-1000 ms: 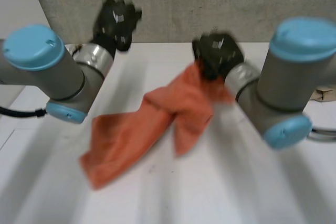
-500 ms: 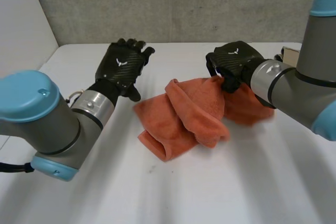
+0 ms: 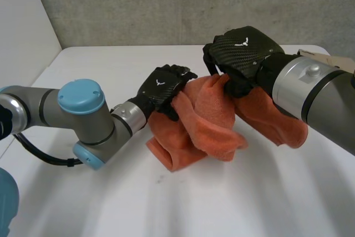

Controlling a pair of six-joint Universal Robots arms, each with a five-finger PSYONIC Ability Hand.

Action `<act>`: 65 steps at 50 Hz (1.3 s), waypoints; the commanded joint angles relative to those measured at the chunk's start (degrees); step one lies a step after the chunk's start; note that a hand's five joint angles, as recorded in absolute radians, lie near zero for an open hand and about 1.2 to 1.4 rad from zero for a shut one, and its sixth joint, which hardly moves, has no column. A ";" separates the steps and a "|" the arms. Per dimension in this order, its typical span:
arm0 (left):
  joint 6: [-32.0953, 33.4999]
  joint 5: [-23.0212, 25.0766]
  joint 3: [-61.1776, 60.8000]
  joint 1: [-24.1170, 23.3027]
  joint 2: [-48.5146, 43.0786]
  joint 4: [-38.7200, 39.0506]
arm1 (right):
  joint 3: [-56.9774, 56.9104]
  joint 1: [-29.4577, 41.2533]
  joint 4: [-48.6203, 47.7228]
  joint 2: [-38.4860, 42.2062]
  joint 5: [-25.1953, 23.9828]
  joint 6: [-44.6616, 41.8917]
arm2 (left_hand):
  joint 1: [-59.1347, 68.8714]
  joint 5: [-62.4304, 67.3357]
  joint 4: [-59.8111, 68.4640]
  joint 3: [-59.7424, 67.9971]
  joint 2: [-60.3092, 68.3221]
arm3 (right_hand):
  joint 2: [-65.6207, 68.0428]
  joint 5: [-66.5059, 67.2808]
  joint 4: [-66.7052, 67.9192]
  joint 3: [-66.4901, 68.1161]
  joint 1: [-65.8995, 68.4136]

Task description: Fold the laundry.

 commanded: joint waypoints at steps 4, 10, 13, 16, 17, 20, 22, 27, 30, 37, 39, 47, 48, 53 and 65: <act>-3.00 -4.19 2.01 0.05 -0.60 3.31 | 0.63 -0.18 0.26 -0.46 -0.03 0.11 | 64.49 65.93 65.26 64.81 65.19 | 12.95 15.72 11.67 12.30 27.30; -2.38 -14.57 -0.09 0.40 7.21 4.29 | -6.04 -3.43 0.60 5.77 1.02 0.02 | 64.49 65.93 65.26 64.82 65.20 | 12.95 15.72 11.67 12.30 27.30; -2.29 -15.11 -2.98 0.32 13.09 4.20 | -10.44 -4.31 1.48 9.56 1.81 0.11 | 64.49 65.93 65.26 64.82 65.20 | 12.95 15.72 11.67 12.30 27.30; -2.21 -15.11 -7.19 -0.30 20.28 3.58 | -13.17 -4.84 2.89 10.97 2.16 0.29 | 64.49 65.93 65.26 64.82 65.20 | 12.95 15.72 11.67 12.30 27.30; -2.29 -15.11 -8.26 -0.39 21.98 3.41 | -13.52 -4.84 3.07 11.14 2.16 0.38 | 64.49 65.93 65.26 64.82 65.20 | 12.95 15.72 11.67 12.30 27.30; -2.21 -15.11 -14.04 -0.83 29.51 2.71 | -13.61 -5.37 3.16 11.50 1.90 0.64 | 64.49 65.93 65.26 64.82 65.20 | 12.95 15.72 11.67 12.30 27.30; -2.29 -15.11 -16.78 -1.00 32.79 2.18 | -13.61 -5.54 3.24 11.50 1.73 0.99 | 64.49 65.93 65.26 64.82 65.20 | 12.95 15.72 11.67 12.30 27.30; -2.29 -15.11 -23.12 -1.88 40.44 -2.56 | -13.96 -5.54 3.24 11.15 1.55 0.99 | 64.49 65.93 65.26 64.82 65.20 | 12.95 15.72 11.67 12.30 27.30; -2.47 -15.29 -25.23 -3.55 42.91 -6.87 | -14.75 -5.63 3.24 10.97 1.29 0.90 | 64.49 65.93 65.26 64.82 65.20 | 12.95 15.72 11.67 12.30 27.30; -2.56 -16.08 -25.76 -7.33 36.51 -13.03 | -19.05 -6.16 2.89 16.83 0.84 0.82 | 64.49 65.93 65.26 64.82 65.20 | 12.95 15.72 11.67 12.30 27.30; -2.64 -16.17 -24.89 -8.38 31.52 -13.47 | -20.63 -6.16 3.07 19.57 1.11 0.55 | 59.51 60.95 60.29 59.84 60.22 | 12.95 15.72 11.67 12.30 27.30; -2.56 -22.57 -20.05 -11.11 21.21 -15.14 | -26.53 -5.37 3.33 32.58 2.16 0.11 | 25.69 27.13 26.46 26.01 26.39 | 12.95 15.72 11.67 12.30 27.30; -2.73 -24.67 -19.53 -11.11 21.03 -15.57 | -26.79 -5.28 3.33 33.55 2.16 0.11 | 20.32 21.76 21.10 20.65 21.03 | 5.18 7.95 3.90 4.54 19.53; -2.82 -29.78 -18.91 -10.50 21.81 -16.28 | -27.67 -5.02 3.33 35.84 3.83 0.37 | 5.99 7.43 6.76 6.32 6.70 | -57.05 -54.28 -58.33 -57.70 -42.70; -3.08 -30.58 -24.70 -3.82 36.22 -18.83 | -22.33 -6.33 2.98 22.33 7.44 9.85 | -1.60 -0.16 -0.82 -1.27 -0.89 | -57.05 -54.28 -58.33 -57.70 -42.70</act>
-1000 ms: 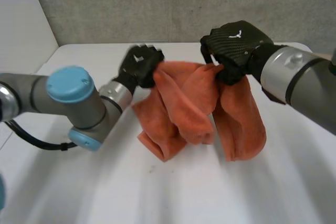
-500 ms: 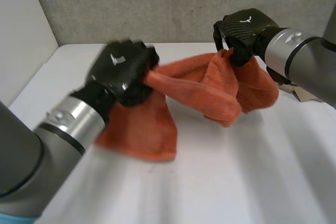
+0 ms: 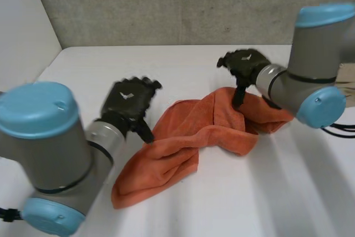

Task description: Fold the laundry.

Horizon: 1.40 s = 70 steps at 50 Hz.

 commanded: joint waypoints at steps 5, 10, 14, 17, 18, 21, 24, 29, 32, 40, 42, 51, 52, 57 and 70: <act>-0.08 0.48 -8.43 6.84 11.01 -3.70 | 13.41 -4.45 -0.30 -15.05 0.07 8.18 | 0.45 1.33 0.91 0.55 0.78 | -2.58 -3.66 -3.54 -2.35 -1.66; -0.17 0.74 -11.42 10.62 10.48 -7.57 | 23.25 -8.15 -0.30 -21.65 -4.13 8.01 | 6.49 7.38 6.96 6.59 6.82 | 1.84 0.77 0.89 2.08 2.76; -0.78 2.67 -12.65 12.91 8.82 -9.33 | 32.99 -12.27 0.05 -25.08 -11.24 6.26 | 13.22 14.10 13.68 13.32 13.55 | 14.29 13.22 13.33 14.52 15.21; -2.18 6.18 -12.92 14.41 4.95 -9.94 | 38.10 -14.64 0.31 -25.61 -14.68 2.40 | 15.76 16.64 16.22 15.86 16.09 | 16.83 15.76 15.87 17.06 17.75; -2.45 6.80 -12.92 14.58 4.51 -10.12 | 39.25 -15.26 0.31 -25.70 -15.13 1.60 | 15.76 16.64 16.22 15.86 16.09 | 17.18 16.10 16.22 17.41 18.10; -3.51 9.35 -12.56 15.11 1.96 -10.73 | 43.55 -17.11 -0.21 -25.79 -16.45 -0.43 | 15.76 16.64 16.22 15.86 16.09 | 17.01 15.94 16.06 17.25 17.93; -4.03 10.14 -12.13 15.90 -0.24 -10.91 | 46.02 -17.64 -3.27 -25.61 -16.45 -0.52 | 15.09 15.97 15.55 15.19 15.42 | 11.66 10.59 10.71 11.90 12.58; -4.12 10.15 -11.42 15.38 -3.75 -10.91 | 47.96 -17.29 -10.31 -23.42 -15.66 1.14 | 15.42 16.30 15.89 15.52 15.75 | 8.44 7.36 7.48 8.67 9.36; -4.21 10.14 -11.25 15.20 -4.81 -10.91 | 47.79 -17.38 -12.95 -20.70 -15.75 4.13 | 17.27 18.15 17.73 17.37 17.60 | 9.27 8.20 8.31 9.50 10.19; -6.05 10.23 -10.54 14.23 -4.99 -11.08 | 46.73 -16.15 -15.85 -16.12 -15.75 7.13 | 28.37 29.25 28.84 28.47 28.70 | 13.65 12.57 12.69 13.88 14.57; -6.84 10.32 -10.37 13.44 -4.99 -11.17 | 46.12 -14.75 -16.47 -15.16 -15.75 7.39 | 30.38 31.27 30.85 30.49 30.72 | 15.48 14.41 14.53 15.72 16.40; -7.73 10.32 -9.84 12.04 -5.78 -12.23 | 44.27 -11.93 -17.09 -11.90 -15.83 9.50 | 35.93 36.82 36.40 36.04 36.27 | 20.70 19.63 19.75 20.94 21.62; -7.73 10.32 -9.75 11.95 -5.95 -12.23 | 44.10 -11.67 -17.17 -11.73 -15.84 9.59 | 37.61 38.49 38.08 37.71 37.94 | 21.55 20.47 20.59 21.78 22.47; -7.81 10.23 -9.14 11.42 -6.39 -12.32 | 43.04 -10.70 -18.14 -10.06 -15.49 9.77 | 44.17 45.06 44.64 44.28 44.51 | 31.28 30.21 30.33 31.52 32.20; -7.81 9.97 -5.80 7.82 -6.66 -16.35 | 39.79 -10.70 -18.67 -13.30 -9.77 8.36 | 65.02 65.91 65.49 65.13 65.36 | 67.42 66.34 66.46 67.65 68.34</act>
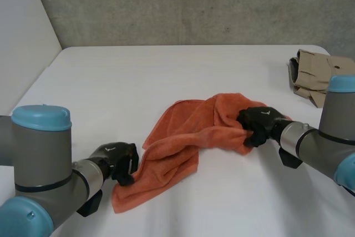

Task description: Fold the laundry.

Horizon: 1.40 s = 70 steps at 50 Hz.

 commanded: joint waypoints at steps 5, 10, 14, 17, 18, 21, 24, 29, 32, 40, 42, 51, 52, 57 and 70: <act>1.01 -2.09 5.59 -1.65 6.19 -3.51 | -3.42 -0.74 5.20 -12.38 1.56 -7.27 | 14.62 13.24 11.76 12.33 11.91 | 13.20 14.50 12.03 12.58 27.08; 1.63 -5.34 9.72 1.68 16.74 -3.34 | -9.05 -0.92 16.63 -19.87 1.65 -18.35 | 14.62 13.24 11.76 12.33 11.91 | 13.20 14.50 12.03 12.58 27.08; 5.05 -5.43 13.15 4.76 24.21 -3.07 | -16.25 -1.01 25.69 -22.51 2.70 -26.97 | 14.62 13.24 11.76 12.33 11.91 | 13.20 14.50 12.03 12.58 27.08; 9.27 -5.26 13.77 5.56 28.53 -2.81 | -21.53 -0.74 30.97 -22.96 3.06 -30.24 | 14.62 13.24 11.76 12.33 11.91 | 13.20 14.50 12.03 12.58 27.08; 10.23 -5.26 13.59 5.47 29.32 -2.81 | -22.67 -0.57 31.85 -23.04 3.23 -30.24 | 14.62 13.24 11.76 12.33 11.91 | 13.20 14.50 12.03 12.58 27.08; 12.61 -5.08 12.98 5.29 29.51 -2.37 | -25.05 -0.21 33.44 -23.05 3.76 -30.59 | 14.62 13.24 11.76 12.33 11.91 | 13.20 14.50 12.03 12.58 27.08; 13.23 -5.08 12.19 5.03 26.52 -1.58 | -24.97 -0.04 33.35 -22.17 4.63 -30.68 | 14.62 13.24 11.76 12.33 11.91 | 13.20 14.50 12.03 12.58 27.08; 13.58 -5.34 12.80 4.24 17.39 0.96 | -24.00 1.89 33.70 -16.55 8.06 -32.43 | 14.62 13.24 11.76 12.33 11.91 | 13.20 14.50 12.03 12.58 27.08; 14.28 -5.61 14.90 4.06 10.01 3.95 | -24.44 4.43 33.62 -11.20 13.22 -37.07 | 14.62 13.24 11.76 12.33 11.91 | 13.20 14.50 12.03 12.58 27.08; 24.38 -6.66 28.43 3.62 -6.43 18.53 | -37.15 7.52 16.44 2.60 21.77 -39.47 | 14.62 13.24 11.76 12.33 11.91 | 13.20 14.50 12.03 12.58 27.08; 26.49 -7.97 33.77 3.45 -8.45 25.97 | -40.24 7.69 10.53 4.11 22.30 -38.94 | 14.62 13.24 11.76 12.33 11.91 | 13.20 14.50 12.03 12.58 27.08; 27.38 -8.95 41.71 3.18 -5.31 51.67 | -45.80 8.14 -24.80 2.89 22.04 -31.13 | 14.62 13.24 11.76 12.33 11.91 | 13.20 14.50 12.03 12.58 27.08; 27.38 -9.04 41.80 3.10 -4.95 52.38 | -45.80 8.13 -25.35 2.54 22.04 -30.77 | 14.62 13.24 11.76 12.33 11.91 | 13.20 14.50 12.03 12.58 27.08; 27.38 -9.04 39.80 2.75 -3.72 50.37 | -45.54 8.22 -21.85 2.62 22.13 -30.33 | 14.62 13.24 11.76 12.33 11.91 | 13.20 14.50 12.03 12.58 27.08; 27.82 -8.60 15.63 2.48 -1.96 40.62 | -32.45 9.37 -2.95 6.22 16.16 -30.68 | 14.62 13.24 11.76 12.33 11.91 | 13.20 14.50 12.03 12.58 27.08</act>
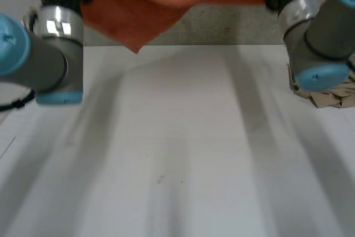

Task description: Fold the laundry.

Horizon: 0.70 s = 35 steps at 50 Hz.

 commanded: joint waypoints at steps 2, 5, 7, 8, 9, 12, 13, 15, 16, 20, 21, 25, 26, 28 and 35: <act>0.33 0.37 -16.20 -0.74 -1.80 -8.34 | 12.15 0.26 8.57 4.43 -5.96 -0.68 | 14.62 13.25 11.18 11.63 11.38 | 13.19 13.28 11.80 12.15 24.60; 0.77 0.19 -19.19 -1.88 -5.58 -11.33 | 15.40 0.26 9.18 7.23 -5.52 -0.51 | 14.62 13.25 11.18 11.63 11.38 | 13.19 13.28 11.80 12.15 24.60; 1.12 0.02 -20.60 -3.02 -7.33 -13.26 | 17.07 0.17 9.18 7.77 -5.52 -0.42 | 14.62 13.25 11.18 11.63 11.38 | 13.19 13.28 11.80 12.15 24.60; 1.21 -0.07 -20.87 -3.37 -7.52 -13.88 | 17.78 0.26 9.18 7.78 -5.43 -0.51 | 14.62 13.25 11.18 11.63 11.38 | 13.19 13.28 11.80 12.15 24.60; 1.21 -0.07 -21.22 -3.46 -7.52 -14.50 | 19.35 -0.18 9.18 7.69 -5.43 -0.25 | 14.62 13.25 11.18 11.63 11.38 | 13.19 13.28 11.80 12.15 24.60; 1.12 -0.07 -23.06 -3.64 -5.95 -16.43 | 22.78 -0.53 9.18 6.12 -5.69 0.11 | 14.62 13.25 11.18 11.63 11.38 | 13.19 13.28 11.80 12.15 24.60; 1.12 -0.07 -23.59 -3.55 -4.89 -16.70 | 23.84 -0.53 9.09 5.32 -5.95 0.11 | 14.62 13.25 11.18 11.63 11.38 | 9.58 9.67 8.20 8.54 20.99; 0.86 0.10 -24.99 -3.29 -1.83 -17.14 | 25.95 -0.53 8.75 3.57 -6.13 0.20 | 14.62 13.25 11.18 11.63 11.38 | -13.55 -13.46 -14.93 -14.59 -2.14; 0.77 0.19 -25.52 -3.20 -0.85 -17.14 | 28.14 -0.62 8.13 1.73 -6.13 0.46 | 14.62 13.25 11.18 11.63 11.38 | -34.15 -34.06 -35.54 -35.19 -22.74; 0.24 0.10 -27.55 -3.03 2.84 -17.14 | 33.06 -1.32 5.06 -2.23 -6.13 5.44 | 14.62 13.25 11.18 11.63 11.38 | -50.66 -50.57 -52.04 -51.70 -39.25; 0.15 0.02 -27.81 -2.94 3.63 -17.14 | 34.04 -2.02 4.44 -2.94 -6.31 7.38 | 14.62 13.25 11.18 11.63 11.38 | -51.34 -51.25 -52.73 -52.38 -39.93; -0.11 -0.07 -29.22 -2.24 7.15 -17.32 | 37.82 -7.82 4.26 -7.33 -7.80 19.86 | 14.62 13.25 11.18 11.63 11.38 | -53.03 -52.94 -54.42 -54.07 -41.62; -0.29 -0.07 -29.65 -2.15 8.03 -17.32 | 38.52 -8.70 4.35 -8.56 -8.50 22.67 | 14.62 13.25 11.18 11.63 11.38 | -52.86 -52.77 -54.25 -53.90 -41.45; -0.55 -0.07 -29.83 -2.23 8.65 -17.32 | 40.10 -10.98 4.61 -11.63 -11.39 29.60 | 14.62 13.25 11.18 11.63 11.38 | -52.36 -52.27 -53.75 -53.40 -40.95; -3.36 0.01 -29.92 -2.15 9.18 -18.63 | 40.03 -17.57 10.58 -13.58 -18.96 34.65 | 14.62 13.25 11.18 11.63 11.38 | -46.15 -46.06 -47.54 -47.19 -34.74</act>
